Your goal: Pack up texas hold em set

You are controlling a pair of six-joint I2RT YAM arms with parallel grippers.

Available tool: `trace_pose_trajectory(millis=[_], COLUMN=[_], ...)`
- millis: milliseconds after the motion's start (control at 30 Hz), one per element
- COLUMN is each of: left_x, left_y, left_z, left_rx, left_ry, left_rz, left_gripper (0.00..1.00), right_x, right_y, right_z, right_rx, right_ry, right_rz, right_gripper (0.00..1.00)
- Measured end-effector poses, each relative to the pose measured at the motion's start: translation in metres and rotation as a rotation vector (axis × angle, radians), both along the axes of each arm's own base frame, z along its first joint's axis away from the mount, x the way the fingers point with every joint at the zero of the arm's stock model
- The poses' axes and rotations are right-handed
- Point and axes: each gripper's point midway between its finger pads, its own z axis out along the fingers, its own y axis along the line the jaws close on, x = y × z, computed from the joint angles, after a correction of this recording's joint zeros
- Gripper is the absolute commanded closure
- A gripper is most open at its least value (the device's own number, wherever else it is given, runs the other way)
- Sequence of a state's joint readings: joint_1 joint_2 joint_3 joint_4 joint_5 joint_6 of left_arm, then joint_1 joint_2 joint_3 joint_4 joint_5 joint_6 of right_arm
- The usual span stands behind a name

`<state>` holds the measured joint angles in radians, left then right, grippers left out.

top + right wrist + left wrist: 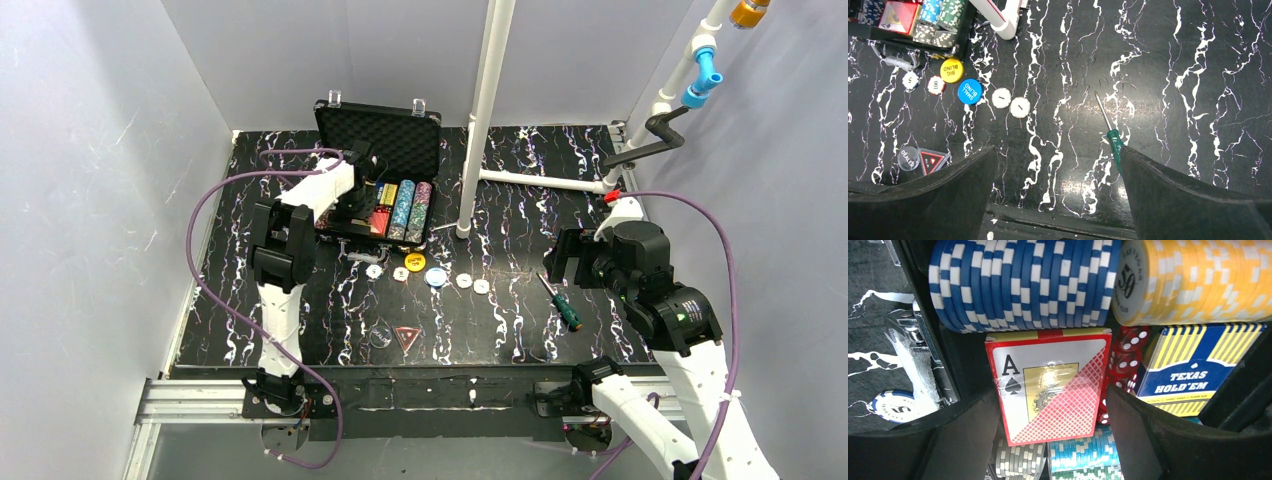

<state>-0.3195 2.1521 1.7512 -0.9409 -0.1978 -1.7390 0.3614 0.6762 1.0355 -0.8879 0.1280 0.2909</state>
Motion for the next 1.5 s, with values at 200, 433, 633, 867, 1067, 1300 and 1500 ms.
trace_pose_trajectory(millis=[200, 433, 633, 867, 1067, 1300, 1500], left_x=[0.003, -0.01, -0.013, -0.017, -0.116, -0.216, -0.267], left_y=[0.0, 0.007, 0.001, -0.035, -0.044, -0.073, -0.116], left_z=[0.017, 0.04, 0.041, 0.056, 0.067, 0.081, 0.044], left_rx=[-0.004, -0.006, -0.037, -0.06, -0.141, -0.186, -0.016], left_ry=[-0.041, -0.072, -0.111, -0.224, -0.236, -0.335, 0.014], left_rz=[-0.054, -0.106, -0.205, -0.634, -0.975, -1.338, -1.501], left_gripper=[0.17, 0.17, 0.21, 0.17, 0.06, 0.02, 0.02], right_x=[0.0, -0.001, -0.004, -0.007, -0.013, -0.024, -0.025], right_y=[0.002, 0.004, 0.004, 0.008, 0.026, 0.061, 0.07], right_z=[0.0, 0.0, 0.004, 0.004, -0.016, -0.069, -0.064], right_rx=[0.006, 0.019, 0.033, 0.049, 0.084, 0.152, 0.206], right_ry=[0.003, 0.008, -0.012, -0.002, 0.089, 0.363, 0.365], right_rz=[0.006, 0.014, 0.012, 0.035, 0.123, 0.246, 0.234], right_gripper=[0.0, 0.0, 0.0, 0.0, 0.0, 0.0, 0.0])
